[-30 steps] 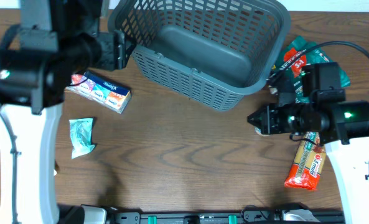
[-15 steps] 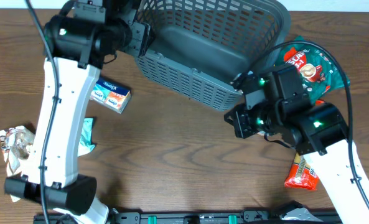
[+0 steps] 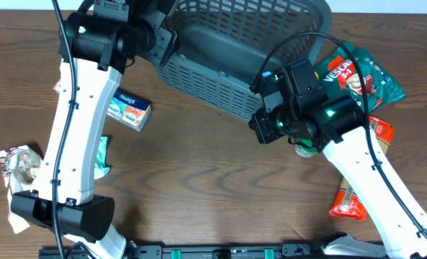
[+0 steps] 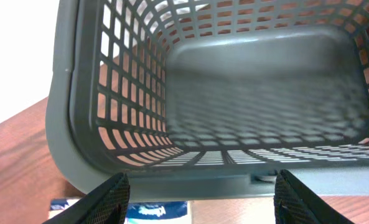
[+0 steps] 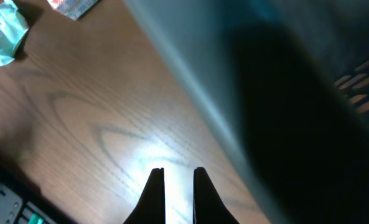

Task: Pack container

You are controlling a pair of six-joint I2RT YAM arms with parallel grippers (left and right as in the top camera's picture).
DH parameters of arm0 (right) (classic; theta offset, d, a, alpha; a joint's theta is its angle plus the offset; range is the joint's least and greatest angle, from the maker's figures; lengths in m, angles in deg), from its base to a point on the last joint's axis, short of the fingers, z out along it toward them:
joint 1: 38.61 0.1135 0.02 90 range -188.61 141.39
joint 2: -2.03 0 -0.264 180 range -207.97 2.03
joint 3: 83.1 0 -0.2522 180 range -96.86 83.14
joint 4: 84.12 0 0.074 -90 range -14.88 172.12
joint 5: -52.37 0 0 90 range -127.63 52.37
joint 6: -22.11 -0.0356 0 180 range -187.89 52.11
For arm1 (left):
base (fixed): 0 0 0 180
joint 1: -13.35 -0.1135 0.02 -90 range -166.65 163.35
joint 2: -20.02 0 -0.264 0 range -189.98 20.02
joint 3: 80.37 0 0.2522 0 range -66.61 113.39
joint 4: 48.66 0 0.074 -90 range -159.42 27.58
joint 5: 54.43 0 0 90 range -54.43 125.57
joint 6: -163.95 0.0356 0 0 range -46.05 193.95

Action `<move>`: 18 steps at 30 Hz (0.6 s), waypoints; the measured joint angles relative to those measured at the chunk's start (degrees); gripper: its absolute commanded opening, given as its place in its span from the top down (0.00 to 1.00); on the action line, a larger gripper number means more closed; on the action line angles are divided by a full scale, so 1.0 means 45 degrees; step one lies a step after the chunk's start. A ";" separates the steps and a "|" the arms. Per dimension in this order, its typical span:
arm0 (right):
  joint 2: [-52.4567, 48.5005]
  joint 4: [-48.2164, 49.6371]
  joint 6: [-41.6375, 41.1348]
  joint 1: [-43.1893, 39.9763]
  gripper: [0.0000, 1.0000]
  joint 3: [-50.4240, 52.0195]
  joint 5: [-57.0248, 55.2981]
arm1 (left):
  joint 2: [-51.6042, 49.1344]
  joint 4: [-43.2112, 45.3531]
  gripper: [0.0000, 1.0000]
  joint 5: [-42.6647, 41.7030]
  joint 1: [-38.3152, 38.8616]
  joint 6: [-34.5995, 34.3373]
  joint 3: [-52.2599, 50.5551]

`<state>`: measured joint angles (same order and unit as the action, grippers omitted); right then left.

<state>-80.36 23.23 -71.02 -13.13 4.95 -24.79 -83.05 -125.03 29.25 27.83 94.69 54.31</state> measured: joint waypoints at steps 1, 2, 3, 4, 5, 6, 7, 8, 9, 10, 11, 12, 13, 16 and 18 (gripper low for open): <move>-0.0073 0.0039 0.0039 0.0000 0.99 -0.0034 -0.0015 | -0.0005 0.0029 0.41 0.0000 0.0000 0.0092 0.0000; -0.0141 0.0019 0.0044 0.0000 0.99 -0.0039 0.0005 | -0.0029 0.0053 0.40 0.0015 0.0000 0.0170 0.0000; -0.0219 -0.0019 0.0044 0.0000 0.99 -0.0005 0.0049 | -0.0058 0.0083 0.41 0.0029 0.0000 0.0223 0.0000; -0.0403 -0.0053 0.0068 0.0000 0.99 0.0083 0.0078 | -0.0102 0.0131 0.41 0.0029 0.0000 0.0311 0.0000; -0.0500 0.0063 0.0078 0.0005 0.99 0.0087 0.0049 | -0.0155 0.0175 0.41 0.0034 0.0000 0.0374 0.0000; -0.0520 0.0107 0.0151 0.0000 0.98 0.0068 0.0092 | -0.0238 0.0228 0.40 0.0034 0.0000 0.0452 0.0000; -0.0520 0.0092 0.0170 0.0000 0.99 0.0068 0.0097 | -0.0355 0.0267 0.40 0.0044 0.0000 0.0510 0.0000; -0.0515 0.0058 0.0189 0.0005 0.99 0.0068 0.0102 | -0.0452 0.0267 0.41 0.0053 0.0000 0.0597 0.0000; -0.0515 0.0039 0.0189 0.0005 0.99 0.0068 0.0097 | -0.0568 0.0272 0.41 0.0073 0.0000 0.0695 0.0000; -0.0515 0.0010 0.0189 0.0005 0.99 0.0068 0.0097 | -0.0699 0.0296 0.40 0.0073 0.0000 0.0748 0.0000; -0.0515 -0.0010 0.0204 0.0000 0.99 0.0063 0.0117 | -0.0826 0.0364 0.40 0.0073 0.0000 0.0787 0.0000; -0.0510 -0.0053 0.0199 0.0005 0.99 0.0063 0.0117 | -0.0942 0.0452 0.41 0.0073 0.0000 0.0792 0.0000; -0.0500 -0.0092 0.0219 0.0005 0.99 0.0063 0.0136 | -0.1030 0.0520 0.41 0.0073 0.0000 0.0797 0.0000; -0.0466 -0.0136 0.0228 0.0029 0.99 0.0063 0.0136 | -0.1253 0.0563 0.40 0.0078 -0.0005 0.0831 0.0000; -0.0461 -0.0151 0.0228 0.0029 0.99 0.0063 0.0121 | -0.1336 0.0515 0.41 0.0087 -0.0005 0.0835 0.0000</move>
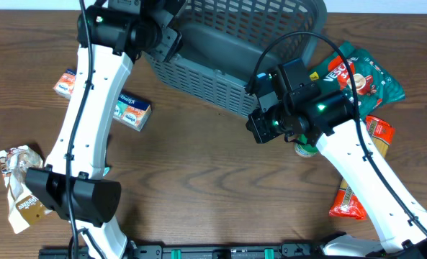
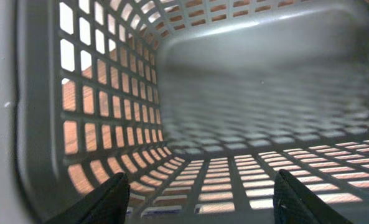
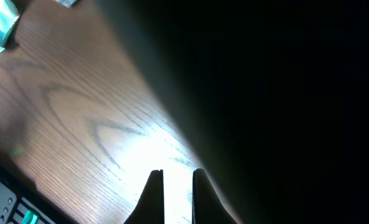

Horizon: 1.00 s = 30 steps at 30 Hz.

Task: Pack container

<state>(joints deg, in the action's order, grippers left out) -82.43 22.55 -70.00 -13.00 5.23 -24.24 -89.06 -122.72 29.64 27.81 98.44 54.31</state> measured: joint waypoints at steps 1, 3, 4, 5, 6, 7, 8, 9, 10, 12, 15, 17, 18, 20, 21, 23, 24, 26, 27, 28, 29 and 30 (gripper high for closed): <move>0.0000 -0.0010 -0.0005 -0.0005 0.99 0.0000 -0.0034 | -0.0034 -0.0073 0.40 0.0010 0.0000 0.0000 0.0000; 0.0034 -0.0063 -0.0005 -0.0010 0.99 0.0000 -0.0049 | -0.0053 -0.0277 0.41 0.0019 0.0000 -0.0005 0.0005; 0.0044 -0.0097 -0.0005 -0.0039 0.99 0.0000 -0.0053 | -0.0053 -0.0432 0.41 0.0024 0.0000 -0.0005 0.0034; 0.0053 -0.0121 -0.0005 -0.0068 0.99 0.0000 -0.0068 | -0.0053 -0.0665 0.41 0.0024 0.0000 0.0000 0.0092; 0.0058 -0.0117 0.0000 -0.0146 0.99 0.0000 -0.0068 | -0.0053 -0.0840 0.41 -0.0010 0.0000 -0.0005 0.0131; 0.0063 -0.0087 0.0000 -0.0228 0.99 0.0000 -0.0039 | -0.0053 -0.1030 0.41 -0.0039 0.0005 -0.0010 0.0160; 0.0068 -0.0073 -0.0005 -0.0296 0.99 0.0000 -0.0034 | -0.0053 -0.1175 0.41 -0.0068 0.0010 -0.0010 0.0175; 0.0078 -0.0049 0.0000 -0.0413 0.99 0.0000 0.0010 | -0.0053 -0.1331 0.41 -0.0097 0.0039 -0.0015 0.0189; 0.0097 -0.0044 -0.0015 -0.0549 0.99 0.0000 -0.0005 | -0.0053 -0.1501 0.41 -0.0112 0.0063 -0.0010 0.0189; 0.0112 -0.0029 -0.0049 -0.0937 0.99 0.0019 -0.0073 | -0.0053 -0.1826 0.41 -0.0117 0.0078 -0.0015 0.0185; 0.0117 0.0044 -0.0097 -0.1360 0.99 0.0024 -0.0155 | -0.0053 -0.2064 0.41 -0.0097 0.0092 -0.0015 0.0185; 0.0112 0.0073 -0.0131 -0.1540 0.99 0.0024 -0.0189 | -0.0053 -0.2069 0.41 -0.0044 0.0160 -0.0015 0.0185; 0.0112 0.0083 -0.0151 -0.1598 0.99 0.0024 -0.0223 | -0.0053 -0.2064 0.41 -0.0015 0.0223 -0.0019 0.0185; 0.0112 0.0087 -0.0204 -0.1705 0.99 0.0024 -0.0277 | -0.0053 -0.2079 0.41 -0.0010 0.0437 -0.0019 0.0185; 0.0117 0.0092 -0.0257 -0.1724 0.99 0.0024 -0.0306 | -0.0053 -0.2079 0.41 0.0044 0.0529 -0.0010 0.0185; 0.0112 0.0083 -0.0325 -0.1773 0.99 0.0024 -0.0393 | -0.0053 -0.2098 0.41 0.0083 0.0782 -0.0015 0.0185; 0.0117 0.0063 -0.0359 -0.1787 0.99 0.0019 -0.0432 | -0.0049 -0.2123 0.41 0.0087 0.0899 -0.0015 0.0185; 0.0117 0.0063 -0.0432 -0.1817 0.99 0.0015 -0.0573 | -0.0049 -0.2215 0.40 0.0092 0.1098 -0.0024 0.0185; 0.0117 0.0063 -0.0495 -0.1817 0.99 0.0010 -0.0675 | -0.0049 -0.2293 0.41 0.0087 0.1209 -0.0049 0.0185; 0.0117 0.0063 -0.0544 -0.1817 0.99 0.0000 -0.0719 | -0.0049 -0.2365 0.41 0.0087 0.1292 -0.0053 0.0185; 0.0117 0.0063 -0.0607 -0.1817 0.99 -0.0005 -0.0772 | -0.0049 -0.2438 0.41 0.0087 0.1399 -0.0053 0.0185; 0.0117 0.0068 -0.0646 -0.1817 0.99 -0.0010 -0.0831 | -0.0049 -0.2497 0.41 0.0083 0.1477 -0.0053 0.0185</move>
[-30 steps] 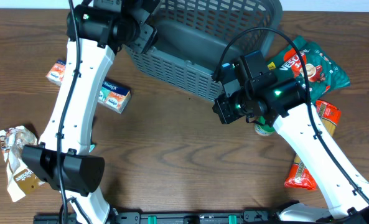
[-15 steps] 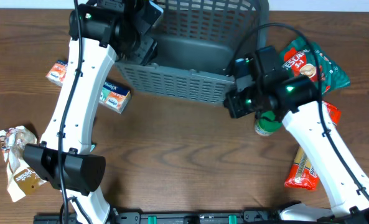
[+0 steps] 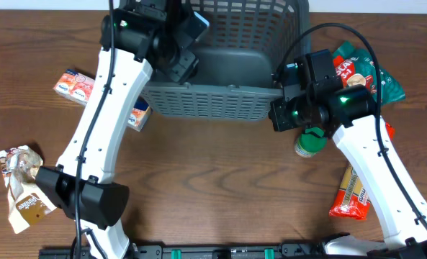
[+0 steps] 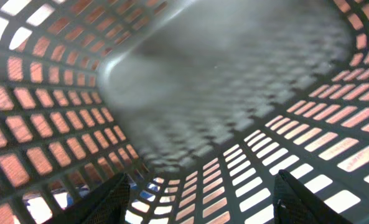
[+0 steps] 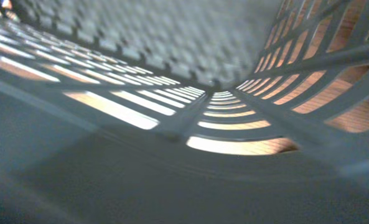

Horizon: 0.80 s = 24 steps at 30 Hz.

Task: Pack container

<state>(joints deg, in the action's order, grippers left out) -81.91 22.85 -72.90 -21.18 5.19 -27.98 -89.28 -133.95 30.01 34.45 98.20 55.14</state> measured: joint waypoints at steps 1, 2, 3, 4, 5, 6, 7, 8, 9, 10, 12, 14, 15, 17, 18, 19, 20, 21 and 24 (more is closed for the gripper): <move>0.0000 0.0000 -0.0049 0.0000 0.99 0.0000 -0.0039 | 0.0000 -0.0044 0.41 0.0000 0.0063 -0.0005 0.0000; 0.0000 0.0000 -0.0102 0.0000 0.99 -0.0005 -0.0087 | 0.0000 -0.0073 0.40 0.0000 0.0121 0.0000 0.0000; 0.0000 0.0000 -0.0146 0.0000 0.99 -0.0005 -0.0146 | 0.0000 -0.0107 0.41 0.0000 0.0170 0.0000 0.0000; 0.0000 0.0000 -0.0204 0.0000 0.99 -0.0010 -0.0209 | 0.0000 -0.0126 0.41 -0.0005 0.0185 0.0000 0.0000; 0.0000 0.0000 -0.0248 0.0000 0.99 -0.0015 -0.0287 | 0.0000 -0.0155 0.41 0.0000 0.0194 -0.0005 0.0000; 0.0000 0.0005 -0.0306 0.0000 0.99 -0.0019 -0.0355 | 0.0000 -0.0165 0.41 -0.0005 0.0194 -0.0005 0.0000; 0.0000 0.0005 -0.0355 0.0000 0.99 -0.0024 -0.0393 | 0.0000 -0.0180 0.40 -0.0005 0.0194 -0.0005 0.0000; 0.0000 0.0005 -0.0393 0.0000 0.99 -0.0024 -0.0418 | 0.0000 -0.0194 0.40 0.0000 0.0194 -0.0005 0.0000; 0.0000 0.0000 -0.0427 0.0000 0.99 -0.0024 -0.0442 | 0.0000 -0.0194 0.40 0.0005 0.0194 -0.0005 0.0000; 0.0000 0.0000 -0.0447 0.0000 0.99 -0.0024 -0.0466 | 0.0000 -0.0194 0.40 0.0019 0.0194 -0.0005 0.0000; 0.0000 -0.0005 -0.0481 0.0000 0.99 -0.0024 -0.0495 | 0.0000 -0.0199 0.40 0.0117 0.0194 -0.0005 0.0000; 0.0000 0.0000 -0.0500 0.0000 0.99 -0.0024 -0.0534 | 0.0000 -0.0238 0.40 0.0291 0.0194 -0.0005 0.0000; 0.0005 -0.0005 -0.0525 0.0000 0.99 -0.0024 -0.0554 | 0.0000 -0.0262 0.40 0.0335 0.0194 -0.0005 0.0000; 0.0044 0.0000 -0.0554 0.0000 0.99 -0.0024 -0.0597 | 0.0000 -0.0262 0.39 0.0384 0.0194 -0.0005 0.0000; 0.0107 0.0000 -0.0583 0.0000 0.99 -0.0024 -0.0607 | 0.0000 -0.0262 0.39 0.0393 0.0194 -0.0005 0.0000; 0.0189 0.0005 -0.0593 0.0000 0.98 -0.0024 -0.0631 | 0.0000 -0.0267 0.39 0.0398 0.0194 -0.0005 0.0000; 0.0316 0.0000 -0.0597 0.0000 0.97 -0.0024 -0.0641 | 0.0000 -0.0267 0.39 0.0423 0.0194 -0.0005 0.0000; 0.0471 0.0000 -0.0607 -0.0010 0.96 -0.0024 -0.0646 | 0.0000 -0.0262 0.39 0.0432 0.0194 -0.0005 0.0000; 0.1015 -0.0005 -0.0690 -0.0146 0.93 -0.0053 -0.0670 | 0.0039 -0.0262 0.39 0.0452 0.0194 -0.0005 0.0000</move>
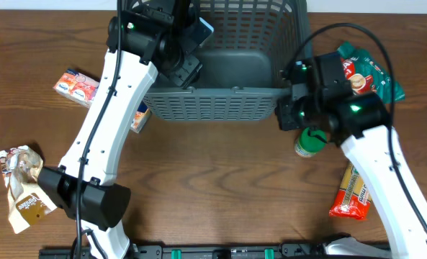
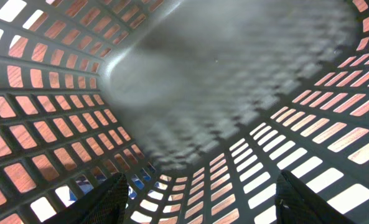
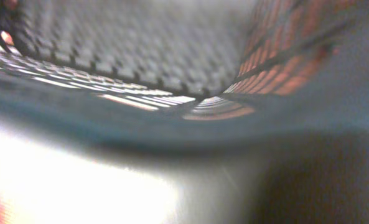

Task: Pack container

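The grey lattice basket [image 1: 213,106] stands at the back middle of the table, its long side square to the front edge. My left gripper [image 1: 190,52] reaches in over the basket's left end. In the left wrist view the left gripper [image 2: 201,182] is open, its jaws wide apart, and only the basket's wall [image 2: 190,74] shows between them. My right gripper [image 1: 286,101] is against the basket's front right corner. The right wrist view is blurred: the basket's rim [image 3: 140,124] fills it and the fingers are hidden.
A green-lidded jar [image 1: 308,142], a green bag [image 1: 368,75] and a red packet [image 1: 350,196] lie to the right. On the left are a blue tissue pack [image 1: 138,116] half under the basket, a red and white box [image 1: 76,83] and a crinkled bag [image 1: 22,180].
The basket has barely shifted and stays square to the table. My right gripper sits a little further right at its corner. The rim now fills the right wrist view in a blur.
At first the basket lay askew, my open left gripper outside its left rim and my shut right gripper beside its long wall. Then the left gripper was past the rim. By 0.8 s ago the basket stood square, further left, and it stays so.
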You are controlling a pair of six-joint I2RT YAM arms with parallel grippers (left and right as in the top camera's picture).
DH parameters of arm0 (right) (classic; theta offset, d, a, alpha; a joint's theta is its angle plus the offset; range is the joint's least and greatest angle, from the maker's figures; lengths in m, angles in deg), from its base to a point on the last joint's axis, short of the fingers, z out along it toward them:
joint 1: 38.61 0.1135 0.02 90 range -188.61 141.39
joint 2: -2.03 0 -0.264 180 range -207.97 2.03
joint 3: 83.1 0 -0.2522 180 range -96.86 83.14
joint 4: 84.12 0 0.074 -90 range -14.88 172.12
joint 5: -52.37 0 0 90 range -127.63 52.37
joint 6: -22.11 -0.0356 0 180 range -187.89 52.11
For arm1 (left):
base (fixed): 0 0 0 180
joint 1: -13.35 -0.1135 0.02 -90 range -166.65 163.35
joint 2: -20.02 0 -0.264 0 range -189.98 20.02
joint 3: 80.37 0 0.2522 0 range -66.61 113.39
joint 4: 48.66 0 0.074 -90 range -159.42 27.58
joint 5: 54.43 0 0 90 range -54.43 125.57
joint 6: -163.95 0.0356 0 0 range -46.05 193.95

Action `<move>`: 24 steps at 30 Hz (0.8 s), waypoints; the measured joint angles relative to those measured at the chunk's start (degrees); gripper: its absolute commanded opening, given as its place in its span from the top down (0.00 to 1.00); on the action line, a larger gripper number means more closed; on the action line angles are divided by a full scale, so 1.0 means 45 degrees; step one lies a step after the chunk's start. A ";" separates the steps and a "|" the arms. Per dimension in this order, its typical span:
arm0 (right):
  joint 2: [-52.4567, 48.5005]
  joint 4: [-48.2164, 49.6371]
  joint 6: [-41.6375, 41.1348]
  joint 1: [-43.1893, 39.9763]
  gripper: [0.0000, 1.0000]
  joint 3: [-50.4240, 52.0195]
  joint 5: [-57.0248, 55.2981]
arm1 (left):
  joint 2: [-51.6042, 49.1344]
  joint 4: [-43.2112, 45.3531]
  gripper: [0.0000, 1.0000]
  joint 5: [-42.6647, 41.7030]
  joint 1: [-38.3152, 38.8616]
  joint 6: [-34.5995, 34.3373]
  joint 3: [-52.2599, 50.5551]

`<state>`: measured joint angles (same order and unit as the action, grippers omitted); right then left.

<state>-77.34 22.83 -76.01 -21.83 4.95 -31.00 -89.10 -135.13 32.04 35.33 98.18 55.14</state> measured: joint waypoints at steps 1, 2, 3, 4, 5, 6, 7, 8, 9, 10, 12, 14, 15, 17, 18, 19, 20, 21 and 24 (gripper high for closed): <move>0.0180 0.0000 -0.0029 -0.0097 0.93 -0.0034 -0.0015 | 0.0024 0.0005 0.39 0.0024 0.0000 0.0000 0.0000; 0.0369 0.0000 -0.0068 -0.0185 0.93 -0.0092 -0.0039 | 0.0049 0.0019 0.39 0.0024 0.0000 0.0000 0.0000; 0.0500 0.0000 -0.0097 -0.0272 0.93 -0.0136 -0.0044 | 0.0083 0.0029 0.39 0.0029 0.0000 0.0000 0.0000; 0.0597 -0.0005 -0.0097 -0.0321 0.93 -0.0175 -0.0053 | 0.0117 0.0053 0.39 0.0029 0.0000 0.0000 0.0000; 0.0680 -0.0019 -0.0102 -0.0340 0.93 -0.0194 -0.0073 | 0.0151 0.0073 0.39 0.0029 0.0000 0.0000 0.0000; 0.0719 -0.0083 -0.0102 -0.0345 0.93 -0.0204 -0.0073 | 0.0180 0.0078 0.39 0.0029 0.0000 0.0000 0.0000; 0.0724 -0.0165 -0.0102 -0.0345 0.93 -0.0204 -0.0073 | 0.0204 0.0073 0.39 0.0029 0.0000 0.0000 0.0000; 0.0724 -0.0253 -0.0107 -0.0345 0.92 -0.0204 -0.0068 | 0.0243 0.0073 0.39 0.0029 0.0000 0.0000 0.0000; 0.0724 -0.0296 -0.0107 -0.0345 0.92 -0.0204 -0.0073 | 0.0262 0.0068 0.38 0.0029 0.0000 0.0000 0.0000; 0.0724 -0.0316 -0.0112 -0.0345 0.89 -0.0204 -0.0107 | 0.0282 0.0068 0.26 0.0029 0.0000 0.0000 0.0000; 0.0724 -0.0389 -0.0180 -0.0345 0.72 -0.0204 -0.0209 | 0.0355 0.0068 0.14 0.0087 0.0000 -0.0015 0.0000; 0.0724 -0.0549 -0.0398 -0.0350 0.58 -0.0204 -0.0413 | 0.0476 0.0117 0.00 0.0306 0.0005 -0.0146 0.0000; 0.0724 -0.0695 -0.0554 -0.0374 0.50 -0.0204 -0.0573 | 0.0597 0.0117 0.01 0.0471 0.0005 -0.0296 0.0000; 0.0733 -0.1132 -0.1073 -0.0529 0.33 -0.0243 -0.1030 | 0.0976 0.0151 0.01 0.0840 0.0005 -0.0607 0.0000; 0.0743 -0.1336 -0.1413 -0.0636 0.25 -0.0277 -0.1302 | 0.1209 0.0223 0.01 0.0976 0.0005 -0.0729 0.0000; 0.0763 -0.1598 -0.1768 -0.0801 0.14 -0.0350 -0.1613 | 0.1535 0.0291 0.01 0.1156 0.0005 -0.0860 0.0000; 0.0835 -0.1880 -0.2069 -0.0971 0.01 -0.0457 -0.2016 | 0.1889 0.0359 0.01 0.1287 0.0000 -0.1030 0.0000; 0.0894 -0.2030 -0.2302 -0.1161 0.01 -0.0549 -0.2239 | 0.2244 0.0393 0.01 0.1438 -0.0005 -0.1195 0.0000; 0.1224 -0.2798 -0.2856 -0.1948 0.01 -0.1331 -0.2885 | 0.3497 0.0199 0.01 0.1792 -0.0151 -0.2025 0.0053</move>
<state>-71.83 10.24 -88.86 -30.60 -1.04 -43.98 -73.36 -134.24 40.11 34.65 89.07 55.38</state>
